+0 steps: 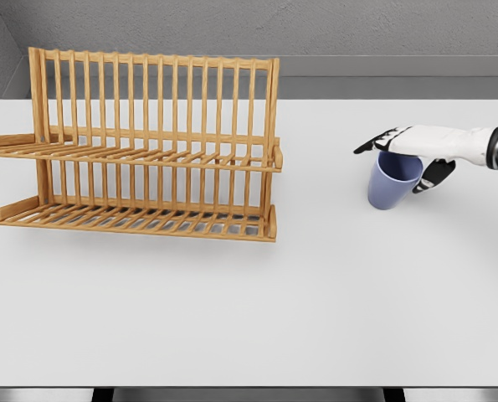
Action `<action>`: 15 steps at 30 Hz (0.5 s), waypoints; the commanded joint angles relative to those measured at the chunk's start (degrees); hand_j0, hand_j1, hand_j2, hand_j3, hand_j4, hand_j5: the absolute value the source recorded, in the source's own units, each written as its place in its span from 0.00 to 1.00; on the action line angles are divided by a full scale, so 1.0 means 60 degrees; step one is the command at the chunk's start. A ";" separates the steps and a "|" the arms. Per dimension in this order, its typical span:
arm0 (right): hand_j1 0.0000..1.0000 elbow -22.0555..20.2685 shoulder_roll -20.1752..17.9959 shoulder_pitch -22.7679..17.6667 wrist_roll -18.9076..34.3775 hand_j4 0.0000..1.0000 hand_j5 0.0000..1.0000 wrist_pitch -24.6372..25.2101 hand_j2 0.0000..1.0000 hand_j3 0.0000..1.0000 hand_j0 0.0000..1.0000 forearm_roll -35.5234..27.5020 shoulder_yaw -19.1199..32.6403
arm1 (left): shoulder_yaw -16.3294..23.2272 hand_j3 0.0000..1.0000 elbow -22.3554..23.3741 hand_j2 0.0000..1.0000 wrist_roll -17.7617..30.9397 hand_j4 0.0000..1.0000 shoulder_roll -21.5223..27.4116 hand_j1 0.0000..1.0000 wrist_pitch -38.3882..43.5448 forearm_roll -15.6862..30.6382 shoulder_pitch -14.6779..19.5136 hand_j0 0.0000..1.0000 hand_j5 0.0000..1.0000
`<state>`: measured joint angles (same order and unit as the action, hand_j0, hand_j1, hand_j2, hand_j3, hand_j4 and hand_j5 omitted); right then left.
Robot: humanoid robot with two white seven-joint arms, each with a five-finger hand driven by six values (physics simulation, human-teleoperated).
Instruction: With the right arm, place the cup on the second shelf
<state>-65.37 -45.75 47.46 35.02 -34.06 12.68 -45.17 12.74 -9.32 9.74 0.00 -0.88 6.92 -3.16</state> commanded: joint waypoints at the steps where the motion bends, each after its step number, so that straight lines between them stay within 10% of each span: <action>1: 1.00 -0.0018 0.0009 0.0000 -0.0003 1.00 1.00 0.0023 1.00 1.00 1.00 -0.0047 -0.0001 | 0.0001 1.00 0.0000 1.00 0.0002 1.00 0.0001 1.00 0.0000 0.0004 -0.0014 1.00 1.00; 3: 0.97 -0.0003 0.0008 0.0000 -0.0003 0.97 0.97 0.0023 0.97 0.97 0.97 -0.0047 -0.0001 | 0.0001 1.00 0.0000 1.00 0.0002 1.00 0.0001 1.00 0.0000 0.0004 -0.0015 1.00 1.00; 6: 0.67 -0.0018 0.0008 0.0000 -0.0003 0.67 0.67 0.0023 0.67 0.67 0.67 -0.0047 -0.0001 | 0.0001 1.00 0.0000 1.00 0.0002 1.00 0.0001 1.00 0.0000 0.0004 0.0000 1.00 1.00; 15: 0.64 -0.0062 -0.0021 0.0015 -0.0003 0.64 0.64 0.0023 0.64 0.64 0.64 -0.0047 0.0072 | 0.0001 1.00 0.0000 1.00 0.0002 1.00 0.0001 1.00 0.0000 0.0004 -0.0015 1.00 1.00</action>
<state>-65.57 -45.78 47.64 34.97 -34.08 12.73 -44.98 12.74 -9.31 9.74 0.00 -0.88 6.92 -3.25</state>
